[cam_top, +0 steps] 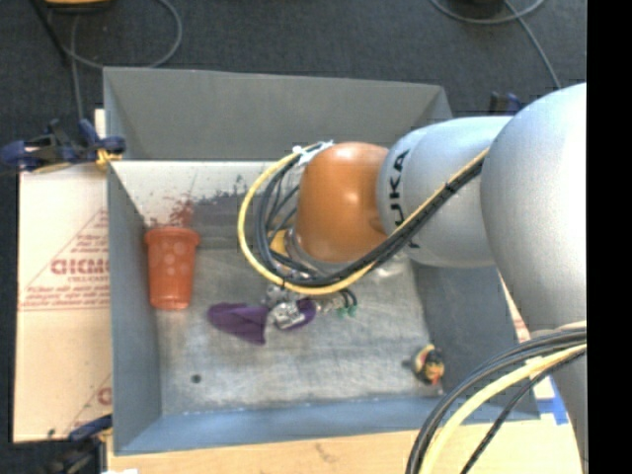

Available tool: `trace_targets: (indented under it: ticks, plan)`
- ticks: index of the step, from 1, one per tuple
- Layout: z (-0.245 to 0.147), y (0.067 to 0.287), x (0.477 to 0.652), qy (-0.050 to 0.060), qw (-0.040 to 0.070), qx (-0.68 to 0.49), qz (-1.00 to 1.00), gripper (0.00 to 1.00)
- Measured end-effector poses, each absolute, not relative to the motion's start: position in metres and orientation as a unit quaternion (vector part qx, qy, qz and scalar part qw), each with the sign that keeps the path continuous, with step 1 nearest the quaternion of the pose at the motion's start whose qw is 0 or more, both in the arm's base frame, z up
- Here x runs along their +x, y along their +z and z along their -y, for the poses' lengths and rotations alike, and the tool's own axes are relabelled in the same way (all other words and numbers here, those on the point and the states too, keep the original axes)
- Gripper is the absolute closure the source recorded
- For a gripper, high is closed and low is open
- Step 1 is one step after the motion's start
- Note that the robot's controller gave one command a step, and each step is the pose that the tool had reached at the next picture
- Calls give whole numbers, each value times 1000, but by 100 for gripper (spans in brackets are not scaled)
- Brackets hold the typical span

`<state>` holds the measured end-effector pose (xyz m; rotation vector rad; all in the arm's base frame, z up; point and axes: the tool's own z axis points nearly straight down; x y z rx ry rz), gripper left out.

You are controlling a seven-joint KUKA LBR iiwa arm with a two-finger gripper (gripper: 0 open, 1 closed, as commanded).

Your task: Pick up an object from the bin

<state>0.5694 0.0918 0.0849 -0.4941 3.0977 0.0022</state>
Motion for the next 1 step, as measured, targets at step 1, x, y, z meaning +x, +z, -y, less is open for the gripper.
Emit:
trace_targets:
  ticks: [1]
  plan:
    - [-92,89,569,1,1,-157,-988,100]
